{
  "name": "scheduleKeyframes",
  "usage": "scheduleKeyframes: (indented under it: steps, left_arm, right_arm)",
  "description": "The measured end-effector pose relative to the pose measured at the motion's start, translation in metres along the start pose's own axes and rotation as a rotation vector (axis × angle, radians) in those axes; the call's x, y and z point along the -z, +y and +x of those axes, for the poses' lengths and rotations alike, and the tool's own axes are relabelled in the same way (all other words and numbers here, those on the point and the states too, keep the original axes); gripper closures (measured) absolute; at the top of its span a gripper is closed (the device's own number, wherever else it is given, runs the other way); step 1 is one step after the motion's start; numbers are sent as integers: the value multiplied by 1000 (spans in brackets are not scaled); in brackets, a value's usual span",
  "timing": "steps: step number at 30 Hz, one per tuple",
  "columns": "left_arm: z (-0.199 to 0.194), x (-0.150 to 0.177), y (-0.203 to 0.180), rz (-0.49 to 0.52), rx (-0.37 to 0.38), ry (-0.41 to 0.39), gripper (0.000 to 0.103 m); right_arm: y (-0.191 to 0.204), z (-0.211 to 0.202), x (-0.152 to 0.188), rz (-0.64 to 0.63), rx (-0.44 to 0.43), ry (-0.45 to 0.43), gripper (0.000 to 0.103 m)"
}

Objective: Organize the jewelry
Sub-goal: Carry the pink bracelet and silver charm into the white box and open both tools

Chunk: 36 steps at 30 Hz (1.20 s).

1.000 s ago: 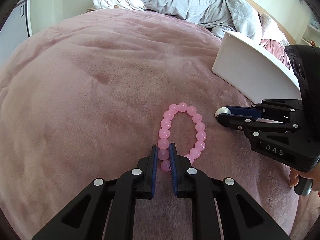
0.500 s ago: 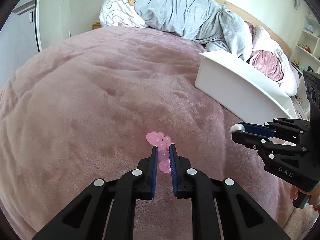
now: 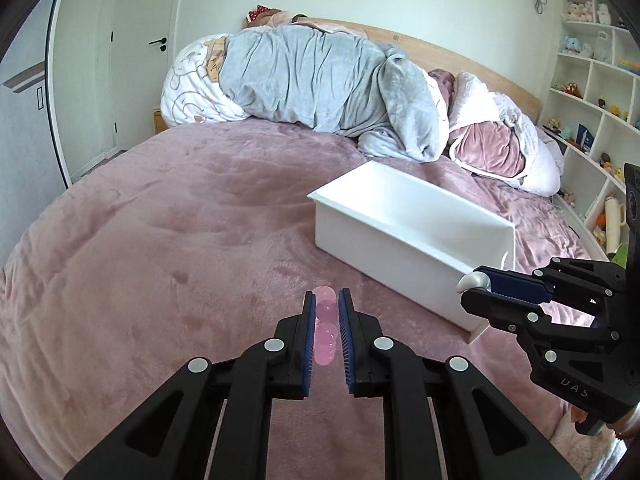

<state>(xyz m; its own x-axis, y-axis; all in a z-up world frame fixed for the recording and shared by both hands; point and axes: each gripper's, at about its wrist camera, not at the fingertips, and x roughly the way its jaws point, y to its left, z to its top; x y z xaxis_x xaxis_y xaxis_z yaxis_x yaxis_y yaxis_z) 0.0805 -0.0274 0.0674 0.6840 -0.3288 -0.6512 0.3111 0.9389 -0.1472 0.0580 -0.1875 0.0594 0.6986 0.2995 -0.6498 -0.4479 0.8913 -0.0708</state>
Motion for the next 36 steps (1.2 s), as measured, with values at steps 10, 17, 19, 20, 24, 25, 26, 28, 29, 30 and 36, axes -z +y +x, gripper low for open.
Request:
scheduleKeyframes:
  steps: [10, 17, 19, 20, 24, 25, 26, 28, 29, 30, 36]
  left_arm:
    - [-15, -60, -67, 70, 71, -59, 86]
    - [10, -96, -115, 176, 81, -57, 86]
    - [24, -105, -126, 205, 80, -50, 86]
    - [31, -109, -131, 216, 83, -45, 86]
    - [64, -125, -147, 246, 94, -15, 86]
    - [74, -128, -149, 255, 93, -8, 86]
    - [83, -131, -152, 266, 94, 2, 86]
    - [104, -135, -157, 281, 91, 23, 86]
    - [115, -137, -158, 286, 91, 36, 86]
    - [127, -138, -159, 291, 87, 51, 86]
    - [194, -135, -151, 286, 65, 151, 86]
  right_arm:
    - [-45, -61, -7, 57, 52, -121, 86]
    - [-99, -77, -7, 145, 90, -144, 86]
    - [-113, -78, -8, 161, 105, -140, 86]
    - [-120, -77, -8, 167, 111, -136, 86]
    - [-146, -69, -6, 190, 126, -113, 86]
    - [-153, -64, -6, 196, 128, -104, 86]
    - [-160, -59, -6, 203, 127, -94, 86]
    - [-173, -45, -4, 219, 124, -73, 86]
    - [-179, -38, -3, 227, 121, -60, 86]
    - [-184, -30, -1, 236, 115, -46, 86]
    - [-207, 23, 9, 279, 82, 37, 86]
